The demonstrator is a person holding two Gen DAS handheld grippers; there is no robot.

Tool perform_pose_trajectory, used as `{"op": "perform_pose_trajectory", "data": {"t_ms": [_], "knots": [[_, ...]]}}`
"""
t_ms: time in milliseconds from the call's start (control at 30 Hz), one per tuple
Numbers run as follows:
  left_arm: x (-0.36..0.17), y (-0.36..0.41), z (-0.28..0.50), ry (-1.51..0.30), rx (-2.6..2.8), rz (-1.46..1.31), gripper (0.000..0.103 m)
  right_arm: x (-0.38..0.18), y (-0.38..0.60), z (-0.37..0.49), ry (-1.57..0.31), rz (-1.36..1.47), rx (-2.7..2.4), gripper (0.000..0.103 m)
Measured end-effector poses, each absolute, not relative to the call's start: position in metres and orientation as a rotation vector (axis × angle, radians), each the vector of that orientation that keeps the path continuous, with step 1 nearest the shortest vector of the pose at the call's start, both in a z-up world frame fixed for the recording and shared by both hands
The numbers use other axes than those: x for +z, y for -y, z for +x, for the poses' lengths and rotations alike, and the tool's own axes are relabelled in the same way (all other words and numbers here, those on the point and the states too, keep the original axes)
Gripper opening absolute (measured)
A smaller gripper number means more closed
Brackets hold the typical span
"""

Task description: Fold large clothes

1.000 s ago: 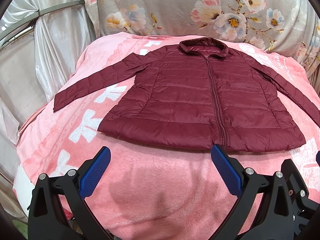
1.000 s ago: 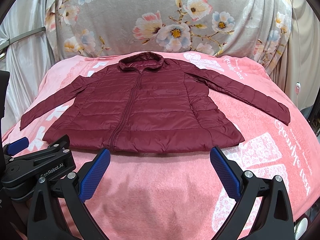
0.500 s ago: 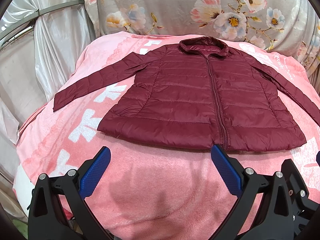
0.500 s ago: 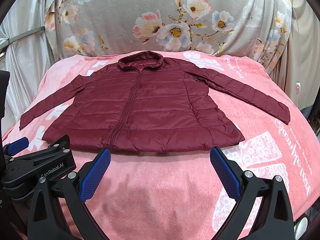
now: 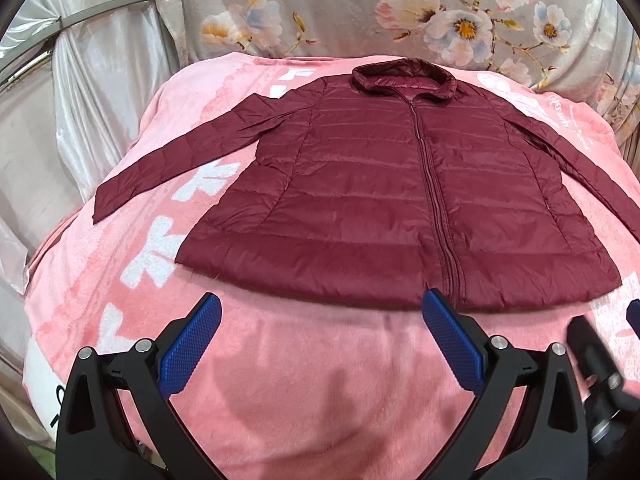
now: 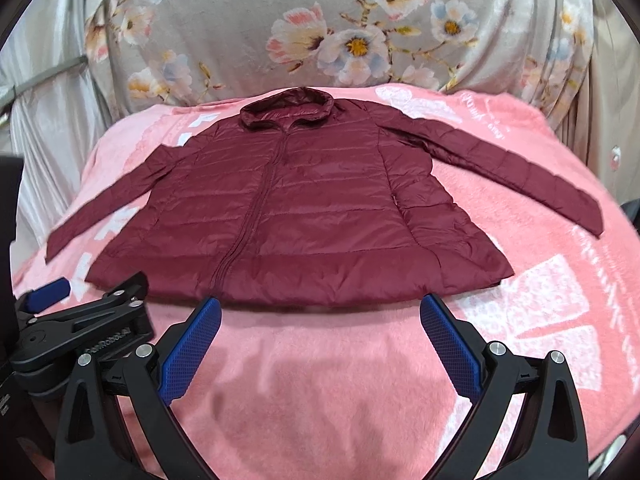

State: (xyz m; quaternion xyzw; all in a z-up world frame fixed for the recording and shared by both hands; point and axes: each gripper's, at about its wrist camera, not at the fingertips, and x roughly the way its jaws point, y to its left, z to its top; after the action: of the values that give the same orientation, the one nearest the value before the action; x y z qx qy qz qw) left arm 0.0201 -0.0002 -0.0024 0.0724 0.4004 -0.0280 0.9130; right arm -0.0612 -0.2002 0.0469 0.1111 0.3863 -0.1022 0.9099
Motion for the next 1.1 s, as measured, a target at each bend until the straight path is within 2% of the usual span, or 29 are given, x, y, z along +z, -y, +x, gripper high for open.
{"op": "perform_pose_trajectory", "data": {"t_ms": [300, 567, 833, 867, 933, 967, 1000, 1100], "knots": [[-0.001, -0.029, 0.093, -0.814, 0.018, 0.084, 0.098, 0.042, 0.356, -0.039, -0.744, 0.494, -0.453, 0.098], [-0.016, -0.058, 0.151, -0.772, 0.149, 0.072, 0.098, -0.001, 0.521, -0.061, -0.668, 0.754, -0.79, 0.097], [-0.041, -0.064, 0.192, -0.87, 0.186, 0.059, 0.098, -0.044, 0.602, -0.058, -0.637, 0.868, -0.892, 0.085], [-0.045, -0.063, 0.196, -0.885, 0.189, 0.065, 0.098, -0.044, 0.604, -0.056, -0.617, 0.849, -0.912, 0.08], [-0.049, -0.062, 0.2, -0.9, 0.201, 0.072, 0.098, -0.043, 0.608, -0.046, -0.629, 0.793, -0.952, 0.057], [-0.051, -0.062, 0.203, -0.9, 0.204, 0.072, 0.098, -0.043, 0.613, -0.039, -0.639, 0.775, -0.962, 0.029], [-0.052, -0.063, 0.206, -0.9, 0.21, 0.074, 0.098, -0.043, 0.617, -0.033, -0.645, 0.767, -0.966, 0.007], [-0.052, -0.067, 0.213, -0.896, 0.224, 0.078, 0.098, -0.028, 0.618, -0.013, -0.608, 0.748, -0.966, 0.006]]}}
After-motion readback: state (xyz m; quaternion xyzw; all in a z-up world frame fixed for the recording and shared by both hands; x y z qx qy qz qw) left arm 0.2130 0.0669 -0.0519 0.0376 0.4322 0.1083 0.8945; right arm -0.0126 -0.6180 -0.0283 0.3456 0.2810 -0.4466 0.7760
